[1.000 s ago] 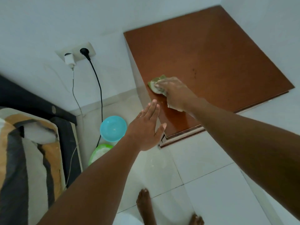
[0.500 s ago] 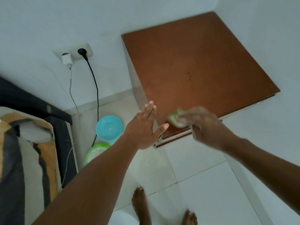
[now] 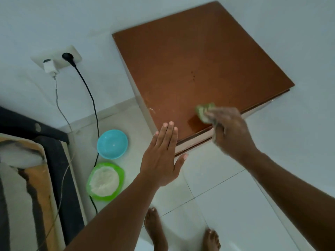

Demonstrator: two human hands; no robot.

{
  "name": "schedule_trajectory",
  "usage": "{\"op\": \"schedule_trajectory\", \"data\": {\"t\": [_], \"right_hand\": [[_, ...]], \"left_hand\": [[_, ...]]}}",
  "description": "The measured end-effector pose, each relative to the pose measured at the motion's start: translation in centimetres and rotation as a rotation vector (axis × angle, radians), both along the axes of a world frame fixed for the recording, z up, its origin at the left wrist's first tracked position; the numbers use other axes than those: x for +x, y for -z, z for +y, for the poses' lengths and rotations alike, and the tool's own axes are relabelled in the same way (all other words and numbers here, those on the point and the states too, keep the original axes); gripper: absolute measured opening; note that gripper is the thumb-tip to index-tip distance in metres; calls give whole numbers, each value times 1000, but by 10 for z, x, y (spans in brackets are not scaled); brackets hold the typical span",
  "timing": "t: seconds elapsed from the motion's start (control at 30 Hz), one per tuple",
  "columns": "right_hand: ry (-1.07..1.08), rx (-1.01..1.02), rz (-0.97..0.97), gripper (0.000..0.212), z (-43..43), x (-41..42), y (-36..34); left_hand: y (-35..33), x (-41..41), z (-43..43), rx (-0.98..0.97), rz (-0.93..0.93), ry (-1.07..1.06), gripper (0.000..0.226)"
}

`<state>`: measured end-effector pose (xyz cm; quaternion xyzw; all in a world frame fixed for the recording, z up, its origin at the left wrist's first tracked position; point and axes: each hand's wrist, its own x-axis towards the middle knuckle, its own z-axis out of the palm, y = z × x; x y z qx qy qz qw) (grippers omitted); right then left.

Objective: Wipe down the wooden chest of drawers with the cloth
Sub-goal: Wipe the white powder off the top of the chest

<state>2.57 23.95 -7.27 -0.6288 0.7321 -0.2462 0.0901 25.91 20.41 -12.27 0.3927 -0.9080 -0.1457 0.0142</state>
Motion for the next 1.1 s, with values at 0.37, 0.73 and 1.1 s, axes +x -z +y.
{"op": "schedule_trajectory", "data": {"t": [0.37, 0.73, 1.1], "right_hand": [[-212, 75, 42, 36, 44, 6, 20], [-96, 47, 48, 47, 0, -30, 26], [-106, 15, 44, 47, -3, -30, 34]], "left_hand": [[-9, -22, 4, 52, -146, -72, 98], [-8, -29, 6, 23, -226, -133, 114], [-8, -31, 4, 3, -229, -144, 116]]}}
